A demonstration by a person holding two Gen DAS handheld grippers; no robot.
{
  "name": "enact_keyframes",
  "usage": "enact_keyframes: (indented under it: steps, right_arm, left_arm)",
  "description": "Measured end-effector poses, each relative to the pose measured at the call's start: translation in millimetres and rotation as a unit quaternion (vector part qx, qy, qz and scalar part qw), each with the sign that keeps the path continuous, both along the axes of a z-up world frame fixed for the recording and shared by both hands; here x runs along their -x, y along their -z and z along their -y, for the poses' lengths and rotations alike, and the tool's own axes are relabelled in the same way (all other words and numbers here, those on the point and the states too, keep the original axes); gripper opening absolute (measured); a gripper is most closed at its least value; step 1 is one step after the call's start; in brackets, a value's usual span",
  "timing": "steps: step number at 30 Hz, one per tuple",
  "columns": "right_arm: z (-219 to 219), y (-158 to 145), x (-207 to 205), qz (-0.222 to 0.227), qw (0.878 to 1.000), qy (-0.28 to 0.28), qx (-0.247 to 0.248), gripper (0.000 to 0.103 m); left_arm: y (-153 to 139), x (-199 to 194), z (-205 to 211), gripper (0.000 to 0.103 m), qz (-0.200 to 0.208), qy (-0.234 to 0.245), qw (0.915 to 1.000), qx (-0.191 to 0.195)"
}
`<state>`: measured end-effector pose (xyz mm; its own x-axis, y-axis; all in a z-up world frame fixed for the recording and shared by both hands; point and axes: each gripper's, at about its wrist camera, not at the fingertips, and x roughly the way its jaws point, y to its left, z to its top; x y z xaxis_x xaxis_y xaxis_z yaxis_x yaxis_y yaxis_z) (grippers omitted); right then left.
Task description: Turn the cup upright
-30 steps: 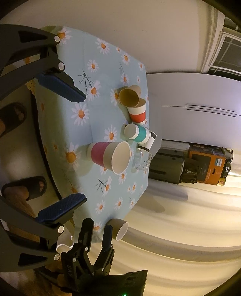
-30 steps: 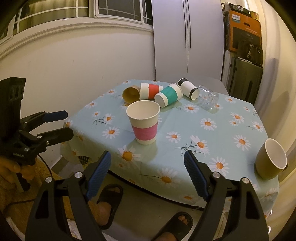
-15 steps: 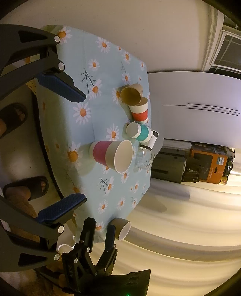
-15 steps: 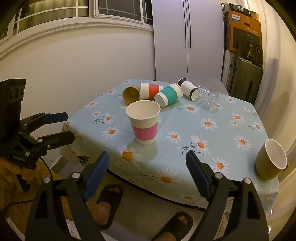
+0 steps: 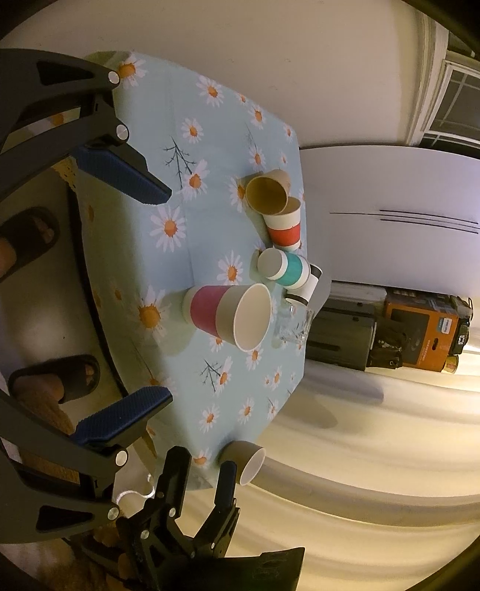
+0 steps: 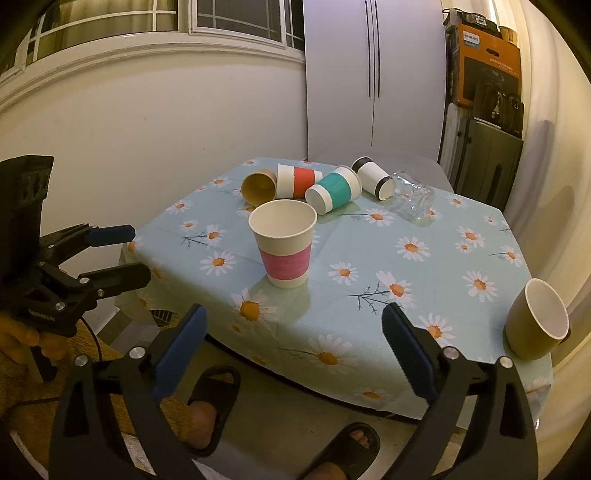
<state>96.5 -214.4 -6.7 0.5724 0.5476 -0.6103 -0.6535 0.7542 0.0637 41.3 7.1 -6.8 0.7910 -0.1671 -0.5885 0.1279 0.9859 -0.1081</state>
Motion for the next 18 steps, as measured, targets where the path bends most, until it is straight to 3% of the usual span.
enact_keyframes:
  steps: [18]
  right_arm:
    - [-1.7,1.0,-0.9,0.003,1.0,-0.002,0.006,0.098]
  left_arm:
    - [1.8,0.0,-0.6,0.096,-0.002,0.0,1.0,0.002]
